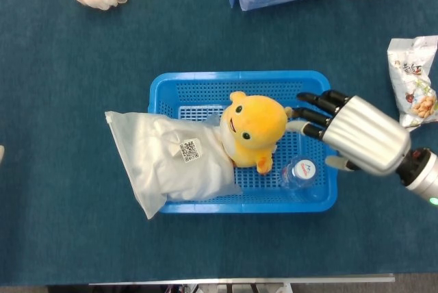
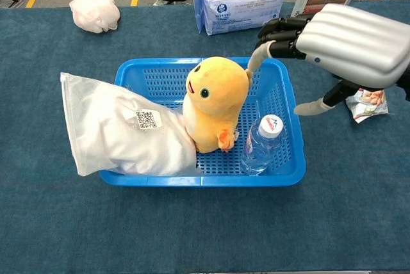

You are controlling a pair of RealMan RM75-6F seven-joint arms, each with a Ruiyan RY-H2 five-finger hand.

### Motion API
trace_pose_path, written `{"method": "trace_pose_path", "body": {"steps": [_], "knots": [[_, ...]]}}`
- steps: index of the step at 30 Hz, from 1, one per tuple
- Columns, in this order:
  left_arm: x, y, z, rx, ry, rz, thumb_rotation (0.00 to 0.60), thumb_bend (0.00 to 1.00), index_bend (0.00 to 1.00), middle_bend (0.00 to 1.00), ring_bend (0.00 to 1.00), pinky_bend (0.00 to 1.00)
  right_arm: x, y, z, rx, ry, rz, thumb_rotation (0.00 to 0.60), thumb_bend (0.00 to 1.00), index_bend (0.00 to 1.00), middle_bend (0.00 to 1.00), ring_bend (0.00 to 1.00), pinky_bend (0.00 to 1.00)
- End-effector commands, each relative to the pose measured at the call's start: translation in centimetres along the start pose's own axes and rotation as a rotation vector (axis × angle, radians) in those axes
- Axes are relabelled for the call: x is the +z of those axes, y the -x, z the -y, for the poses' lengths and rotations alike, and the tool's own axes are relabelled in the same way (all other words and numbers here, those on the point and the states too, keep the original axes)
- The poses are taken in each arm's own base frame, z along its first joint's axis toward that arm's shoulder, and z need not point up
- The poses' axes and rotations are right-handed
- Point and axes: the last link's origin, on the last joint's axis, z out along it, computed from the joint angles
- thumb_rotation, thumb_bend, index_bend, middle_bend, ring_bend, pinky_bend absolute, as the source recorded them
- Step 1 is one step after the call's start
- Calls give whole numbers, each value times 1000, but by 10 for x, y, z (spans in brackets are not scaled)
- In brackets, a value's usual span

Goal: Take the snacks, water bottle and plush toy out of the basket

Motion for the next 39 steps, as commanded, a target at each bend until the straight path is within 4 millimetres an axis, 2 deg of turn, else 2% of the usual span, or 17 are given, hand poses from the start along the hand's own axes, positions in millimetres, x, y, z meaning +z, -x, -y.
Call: {"method": "trace_pose_path", "body": {"steps": [1,18,39], "knots": [[1,0,-1,0,1,1,600,252,409,374,327,522,2,1,4,27,-23,37,600,0,316,335,183,351],[-1,1,2,-7,-12,-1,600,252,409,374,328,522,7,11,15,57,-63,130,600,0,325,335,204,352],[-4,1,6,-16,-23,-4,600,252,411,374,328,521,12,25,20,124,-78,205,600,0,353,371,269,462]]}}
